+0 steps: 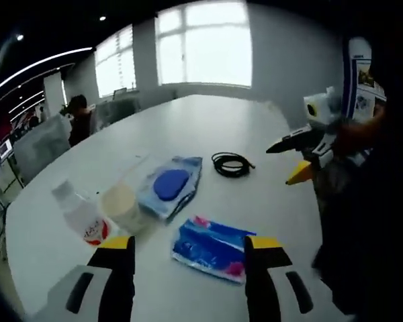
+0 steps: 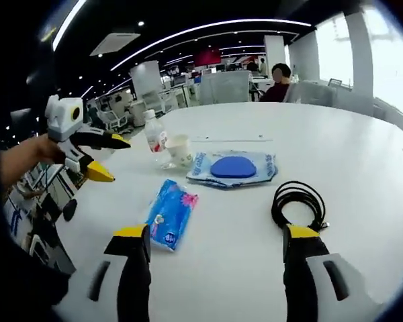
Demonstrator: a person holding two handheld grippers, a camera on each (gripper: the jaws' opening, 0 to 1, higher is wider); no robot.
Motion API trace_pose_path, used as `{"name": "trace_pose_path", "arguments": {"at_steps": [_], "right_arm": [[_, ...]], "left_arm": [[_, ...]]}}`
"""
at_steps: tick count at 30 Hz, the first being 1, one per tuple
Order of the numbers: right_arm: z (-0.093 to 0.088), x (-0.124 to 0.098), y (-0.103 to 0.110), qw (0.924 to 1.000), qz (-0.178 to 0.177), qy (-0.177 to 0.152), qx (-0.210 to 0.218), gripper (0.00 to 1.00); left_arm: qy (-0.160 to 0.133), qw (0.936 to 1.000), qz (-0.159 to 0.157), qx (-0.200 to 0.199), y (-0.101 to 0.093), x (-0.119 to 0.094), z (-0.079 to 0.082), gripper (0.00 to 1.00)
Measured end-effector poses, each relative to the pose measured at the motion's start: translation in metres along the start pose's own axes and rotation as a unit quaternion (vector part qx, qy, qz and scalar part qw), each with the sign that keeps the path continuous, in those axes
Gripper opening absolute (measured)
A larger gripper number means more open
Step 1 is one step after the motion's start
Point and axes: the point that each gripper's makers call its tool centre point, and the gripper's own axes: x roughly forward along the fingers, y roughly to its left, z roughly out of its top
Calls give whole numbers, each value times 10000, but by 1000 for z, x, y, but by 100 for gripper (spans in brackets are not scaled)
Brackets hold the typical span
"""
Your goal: Arrange the tabletop items into an orderly group along one side of the table until the central work area is clear of visible clutter.
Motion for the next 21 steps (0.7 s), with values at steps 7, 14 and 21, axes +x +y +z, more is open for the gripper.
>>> {"name": "trace_pose_path", "arguments": {"at_steps": [7,14,21], "right_arm": [[-14,10,36,9996,246,167,20,70],[-21,18,51,9987,388,311,-69,60],[-34,26,63,9962,629,518,-313,49]], "left_arm": [[251,9991,-204,290,1,18,-10,57],[524,9961,-363,609,7,28,-17,52],[874,9922,-470,761,8,42,-25,49]]}}
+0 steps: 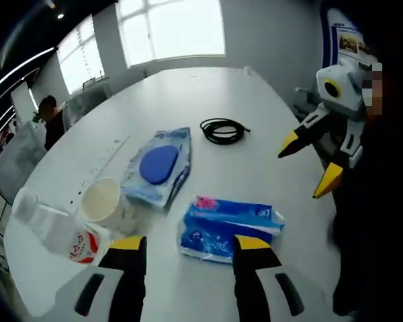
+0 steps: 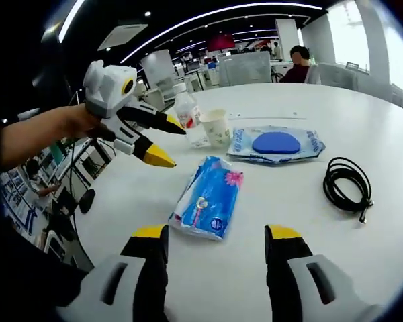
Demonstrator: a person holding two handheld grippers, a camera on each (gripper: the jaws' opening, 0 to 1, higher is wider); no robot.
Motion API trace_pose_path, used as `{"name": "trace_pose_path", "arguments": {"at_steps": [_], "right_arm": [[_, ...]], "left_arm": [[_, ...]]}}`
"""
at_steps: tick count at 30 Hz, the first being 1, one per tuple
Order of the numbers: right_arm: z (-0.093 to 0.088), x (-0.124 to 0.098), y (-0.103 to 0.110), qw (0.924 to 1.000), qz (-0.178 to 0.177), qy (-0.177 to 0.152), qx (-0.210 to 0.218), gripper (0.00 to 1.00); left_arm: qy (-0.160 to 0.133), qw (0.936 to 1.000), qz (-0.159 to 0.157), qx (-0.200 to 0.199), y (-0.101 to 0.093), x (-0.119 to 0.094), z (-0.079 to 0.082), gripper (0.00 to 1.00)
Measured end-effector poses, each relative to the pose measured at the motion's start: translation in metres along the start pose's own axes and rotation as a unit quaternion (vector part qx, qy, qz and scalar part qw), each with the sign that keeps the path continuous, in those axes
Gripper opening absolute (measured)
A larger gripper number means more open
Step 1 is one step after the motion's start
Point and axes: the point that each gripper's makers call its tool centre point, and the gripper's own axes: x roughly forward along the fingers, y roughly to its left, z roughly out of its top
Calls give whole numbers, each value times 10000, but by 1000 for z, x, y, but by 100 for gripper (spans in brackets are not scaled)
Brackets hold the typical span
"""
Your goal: Arrange the tabletop items into an orderly group along one side of the table until the central work area is clear of visible clutter.
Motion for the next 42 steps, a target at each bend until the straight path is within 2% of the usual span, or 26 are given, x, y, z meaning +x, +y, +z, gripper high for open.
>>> {"name": "trace_pose_path", "arguments": {"at_steps": [2,4,7,10,12,13,15,18,21,24,27,29,35,39,42], "right_arm": [[-2,3,5,9994,86,61,-321,43],[-4,7,10,9987,210,100,-448,41],[0,15,21,9956,505,-15,-788,37],[3,22,27,9910,652,-59,-1166,31],[2,26,28,9906,662,-4,-1197,30],[1,28,33,9882,853,25,-1268,28],[1,31,35,9875,907,65,-1289,28],[-1,38,35,9827,955,157,-1576,26],[-8,42,35,9739,1067,332,-1973,24],[-11,45,36,9693,1125,370,-2156,20],[-13,48,33,9592,1126,377,-2566,14],[-15,51,33,9601,1196,416,-2494,15],[-19,57,31,9482,1239,487,-2884,10],[-22,58,31,9468,1272,571,-2899,6],[-23,58,32,9471,1329,584,-2863,5]], "left_arm": [[32,9999,-103,91,-3,5,0,47],[84,9997,-176,144,-4,10,0,46],[189,9990,-259,301,-6,17,0,44],[264,9983,-349,375,-6,24,0,40],[303,9978,-411,423,-5,27,0,39],[300,9973,-475,476,-6,28,1,39],[340,9967,-507,527,-6,29,1,38],[420,9952,-644,606,-5,32,-2,35],[541,9939,-711,643,-3,37,-9,33],[534,9936,-792,602,-4,40,-10,32],[577,9931,-819,615,-2,45,-12,29],[599,9928,-821,635,-2,48,-13,26],[678,9918,-873,644,-2,57,-19,17],[679,9924,-904,483,-3,57,-19,15],[671,9923,-909,516,-2,58,-21,12]]}}
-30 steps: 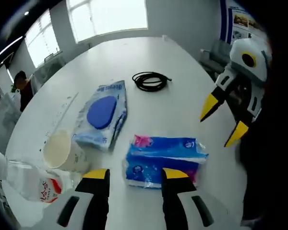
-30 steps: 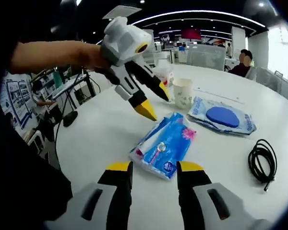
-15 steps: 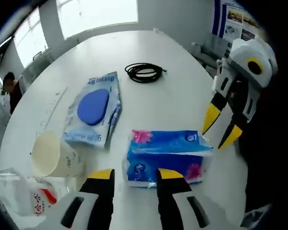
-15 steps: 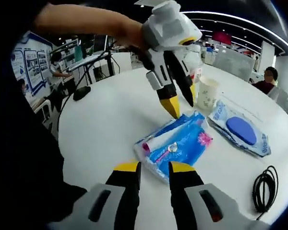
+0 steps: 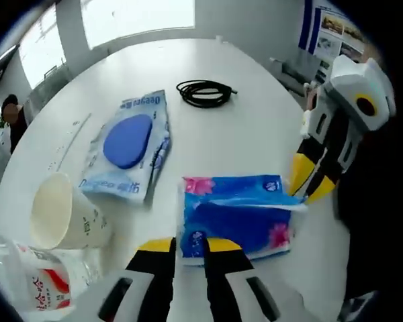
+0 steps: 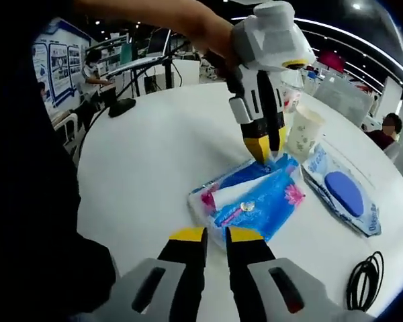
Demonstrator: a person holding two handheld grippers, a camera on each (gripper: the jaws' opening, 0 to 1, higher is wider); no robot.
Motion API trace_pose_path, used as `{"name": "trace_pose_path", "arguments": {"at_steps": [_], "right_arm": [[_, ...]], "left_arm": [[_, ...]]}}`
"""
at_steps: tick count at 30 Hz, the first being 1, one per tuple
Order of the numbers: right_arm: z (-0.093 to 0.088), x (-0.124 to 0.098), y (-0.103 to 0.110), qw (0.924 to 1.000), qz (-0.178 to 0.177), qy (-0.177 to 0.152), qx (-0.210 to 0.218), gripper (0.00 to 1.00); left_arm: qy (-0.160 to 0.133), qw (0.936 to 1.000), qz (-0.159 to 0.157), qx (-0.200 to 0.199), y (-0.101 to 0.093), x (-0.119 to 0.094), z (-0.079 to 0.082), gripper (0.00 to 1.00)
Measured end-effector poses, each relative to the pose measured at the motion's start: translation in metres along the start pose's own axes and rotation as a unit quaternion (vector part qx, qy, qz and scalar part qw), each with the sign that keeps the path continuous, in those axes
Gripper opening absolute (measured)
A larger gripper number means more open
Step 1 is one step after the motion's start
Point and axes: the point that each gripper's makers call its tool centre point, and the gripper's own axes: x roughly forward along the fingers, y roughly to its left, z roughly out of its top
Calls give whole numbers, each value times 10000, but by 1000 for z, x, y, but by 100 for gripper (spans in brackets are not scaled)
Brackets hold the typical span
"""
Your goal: Arrange the tabletop items into an orderly group along one side of the table until the central work area is clear of visible clutter.
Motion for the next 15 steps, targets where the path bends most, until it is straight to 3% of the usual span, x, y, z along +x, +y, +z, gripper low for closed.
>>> {"name": "trace_pose_path", "arguments": {"at_steps": [5,15], "right_arm": [[0,0,2,10000,65,-15,-73,0],[2,-5,1,9998,46,-109,-165,0]], "left_arm": [[46,9999,117,-72,8,3,-4,0],[-25,9997,79,-211,10,2,-2,0]]}}
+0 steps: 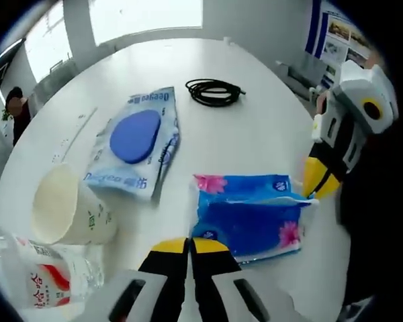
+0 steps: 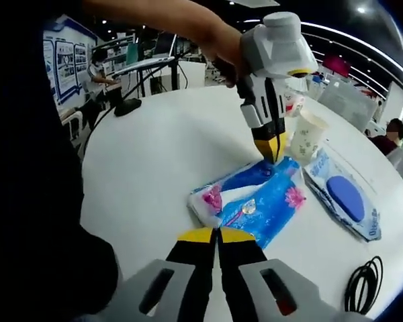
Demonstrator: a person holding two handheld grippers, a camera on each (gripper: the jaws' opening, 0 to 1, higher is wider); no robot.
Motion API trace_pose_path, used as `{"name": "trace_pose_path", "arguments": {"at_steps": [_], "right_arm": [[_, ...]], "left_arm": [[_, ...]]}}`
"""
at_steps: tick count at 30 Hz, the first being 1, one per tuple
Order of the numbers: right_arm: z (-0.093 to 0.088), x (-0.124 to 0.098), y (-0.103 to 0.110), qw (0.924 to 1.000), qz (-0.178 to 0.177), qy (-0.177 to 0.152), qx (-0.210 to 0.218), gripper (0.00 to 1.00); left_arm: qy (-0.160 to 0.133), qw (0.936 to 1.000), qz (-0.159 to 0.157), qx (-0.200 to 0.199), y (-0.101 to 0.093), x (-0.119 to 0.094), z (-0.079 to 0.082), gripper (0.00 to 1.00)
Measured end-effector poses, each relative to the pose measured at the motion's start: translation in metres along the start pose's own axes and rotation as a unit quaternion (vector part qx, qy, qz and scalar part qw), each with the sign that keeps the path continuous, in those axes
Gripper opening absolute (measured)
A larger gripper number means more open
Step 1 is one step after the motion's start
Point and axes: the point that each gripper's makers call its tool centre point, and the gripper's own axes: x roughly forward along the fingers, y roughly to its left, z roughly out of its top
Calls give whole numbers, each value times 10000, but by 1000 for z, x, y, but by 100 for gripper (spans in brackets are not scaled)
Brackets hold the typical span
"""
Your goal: Arrange the tabletop items into an orderly group along one side of the table until the central work area is clear of visible clutter.
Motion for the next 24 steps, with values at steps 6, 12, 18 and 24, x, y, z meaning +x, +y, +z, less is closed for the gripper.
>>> {"name": "trace_pose_path", "arguments": {"at_steps": [6,12,18,24], "right_arm": [[6,-12,-7,9994,-232,-187,189,0],[10,-27,-16,9972,-467,-411,408,0],[11,-38,-25,9979,-529,-264,-247,0],[10,-45,-34,9948,-225,-100,-991,0]], "left_arm": [[-102,9999,92,-56,-1,-14,6,0],[-219,9993,242,-162,-2,-28,11,0],[-347,9981,404,-311,-9,-41,14,0],[-522,9943,642,-670,-16,-52,13,0]]}}
